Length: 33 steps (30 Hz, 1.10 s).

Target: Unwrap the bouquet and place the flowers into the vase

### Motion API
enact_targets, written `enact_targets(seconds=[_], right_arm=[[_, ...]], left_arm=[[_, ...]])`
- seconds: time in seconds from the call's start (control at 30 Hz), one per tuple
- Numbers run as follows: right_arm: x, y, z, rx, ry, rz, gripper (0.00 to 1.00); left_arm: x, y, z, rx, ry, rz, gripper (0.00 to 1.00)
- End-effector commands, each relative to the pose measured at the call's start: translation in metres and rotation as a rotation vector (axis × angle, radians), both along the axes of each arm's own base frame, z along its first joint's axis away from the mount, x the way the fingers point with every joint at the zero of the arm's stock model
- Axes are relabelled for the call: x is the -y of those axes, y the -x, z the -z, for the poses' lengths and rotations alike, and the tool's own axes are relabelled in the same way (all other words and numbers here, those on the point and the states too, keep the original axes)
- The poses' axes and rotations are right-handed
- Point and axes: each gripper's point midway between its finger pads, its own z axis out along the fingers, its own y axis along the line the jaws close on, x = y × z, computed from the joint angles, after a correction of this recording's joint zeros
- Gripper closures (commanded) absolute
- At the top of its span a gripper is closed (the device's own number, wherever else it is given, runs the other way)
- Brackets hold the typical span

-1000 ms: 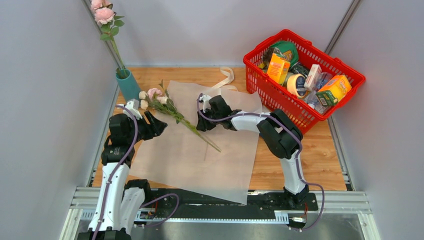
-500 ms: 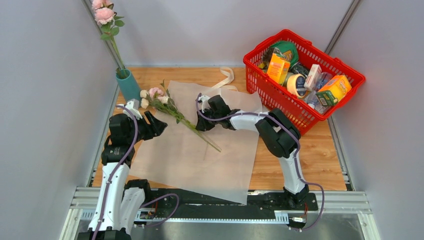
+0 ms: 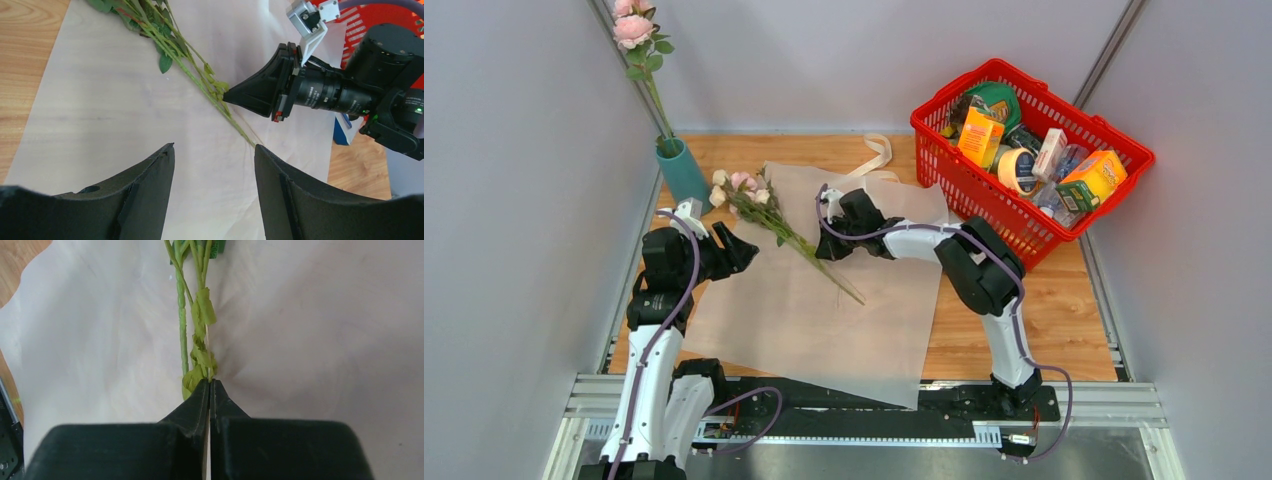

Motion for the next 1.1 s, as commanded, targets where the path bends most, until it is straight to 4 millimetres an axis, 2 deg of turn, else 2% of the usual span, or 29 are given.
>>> enact_targets(seconds=[0.0,0.07,0.2,0.4,0.53,0.67,0.77,0.97,1.0,1.03,1.07], right_arm=[[-0.004,-0.012,-0.076,0.111,-0.124,0.058,1.0],[-0.003,-0.011,-0.087,0.125,-0.151,0.071,1.0],[0.0,-0.011,-0.091,0.117,-0.158,0.101,1.0],[-0.005,0.006,-0.108,0.075,-0.223,0.076,1.0],[-0.015,0.032,-0.132,0.089,-0.297,0.023,1.0],[-0.022,0.062,-0.155,0.097,-0.365,-0.031,1.0],[-0.024,0.082,-0.173,0.091,-0.435,-0.06,1.0],[-0.028,0.115,-0.194,0.099,-0.509,-0.122,1.0],[-0.029,0.12,-0.197,0.099,-0.519,-0.132,1.0],[-0.031,0.124,-0.2,0.101,-0.527,-0.143,1.0],[-0.033,0.127,-0.201,0.101,-0.53,-0.151,1.0]], left_arm=[[-0.002,-0.002,-0.009,0.038,-0.014,-0.004,0.33],[-0.002,-0.002,-0.01,0.038,-0.013,-0.007,0.33],[-0.003,-0.002,-0.009,0.035,-0.017,-0.016,0.33],[-0.001,-0.004,-0.015,0.054,-0.016,0.0,0.32],[0.008,-0.01,-0.026,0.104,0.05,0.025,0.31],[0.022,-0.012,-0.028,0.133,0.177,0.05,0.32],[0.025,-0.013,-0.032,0.145,0.225,0.049,0.33],[0.031,-0.011,-0.064,0.253,0.3,0.057,0.34],[0.032,-0.01,-0.073,0.296,0.309,0.068,0.34],[0.033,-0.009,-0.074,0.297,0.328,0.067,0.36],[0.034,-0.006,-0.083,0.338,0.335,0.081,0.4]])
